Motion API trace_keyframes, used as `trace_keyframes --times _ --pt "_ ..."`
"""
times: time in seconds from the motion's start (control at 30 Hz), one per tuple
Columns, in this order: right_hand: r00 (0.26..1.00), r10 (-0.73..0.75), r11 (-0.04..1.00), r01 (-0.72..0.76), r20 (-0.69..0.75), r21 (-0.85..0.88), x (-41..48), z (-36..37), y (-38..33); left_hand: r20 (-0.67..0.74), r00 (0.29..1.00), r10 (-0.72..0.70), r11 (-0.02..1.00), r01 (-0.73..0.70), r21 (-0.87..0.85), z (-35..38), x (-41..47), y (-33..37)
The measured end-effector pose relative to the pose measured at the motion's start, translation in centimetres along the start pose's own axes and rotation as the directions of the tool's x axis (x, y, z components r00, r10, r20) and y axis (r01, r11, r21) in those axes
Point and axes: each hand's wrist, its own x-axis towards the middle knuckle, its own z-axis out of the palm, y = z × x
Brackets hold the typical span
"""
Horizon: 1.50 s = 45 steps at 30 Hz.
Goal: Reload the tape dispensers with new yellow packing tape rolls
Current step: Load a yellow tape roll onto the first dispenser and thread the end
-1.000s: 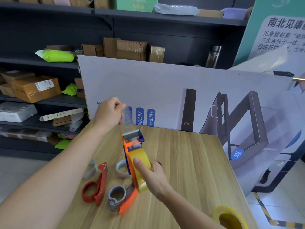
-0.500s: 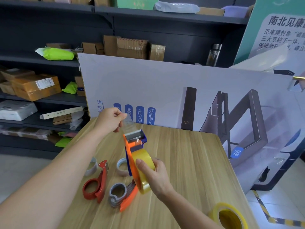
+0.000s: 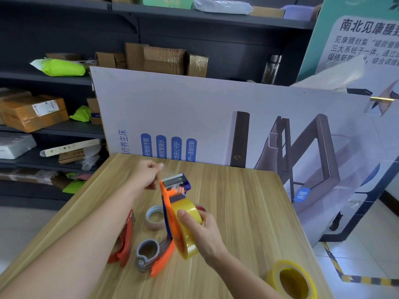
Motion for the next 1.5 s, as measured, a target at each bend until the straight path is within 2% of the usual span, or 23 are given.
trace_keyframes --times 0.07,0.13,0.2,0.33,0.53,0.7,1.03,1.3,1.5 --pt "0.998 0.053 0.998 -0.052 0.022 -0.030 0.0 0.0 0.2 -0.096 0.983 0.154 0.984 -0.143 0.104 -0.9 0.5 1.7" --pt "0.995 0.094 0.993 -0.092 0.027 -0.071 0.2 0.1 0.2 -0.115 0.939 0.323 0.915 -0.278 0.294 -1.6 0.6 3.4" --pt "0.994 0.105 0.989 -0.102 0.021 -0.107 0.6 -0.1 -0.5 -0.117 0.892 0.437 0.834 -0.353 0.424 -1.8 0.5 4.7" --pt "0.989 0.132 0.984 -0.122 0.065 -0.129 1.3 -1.0 -2.3 -0.176 0.819 0.546 0.780 -0.421 0.462 -2.4 0.7 6.8" --pt "0.983 0.137 0.976 -0.114 0.122 -0.185 1.8 -2.3 -3.1 -0.165 0.725 0.669 0.700 -0.538 0.470 -2.8 0.8 9.0" --pt "0.986 0.111 0.982 -0.090 0.126 -0.168 1.9 -2.8 -2.7 -0.164 0.716 0.678 0.695 -0.553 0.460 -2.5 1.0 9.5" --pt "0.985 0.004 0.990 0.021 0.171 -0.141 1.9 -2.6 -2.9 -0.284 0.736 0.615 0.772 -0.486 0.410 -3.9 2.1 10.8" --pt "0.981 -0.036 0.991 0.060 0.188 -0.120 1.4 -2.4 -3.6 -0.279 0.744 0.607 0.774 -0.474 0.419 -4.7 2.5 11.1" --pt "0.980 -0.105 0.993 0.113 0.167 -0.042 0.5 -2.0 -3.7 -0.210 0.861 0.463 0.867 -0.392 0.307 -4.4 3.2 8.6"
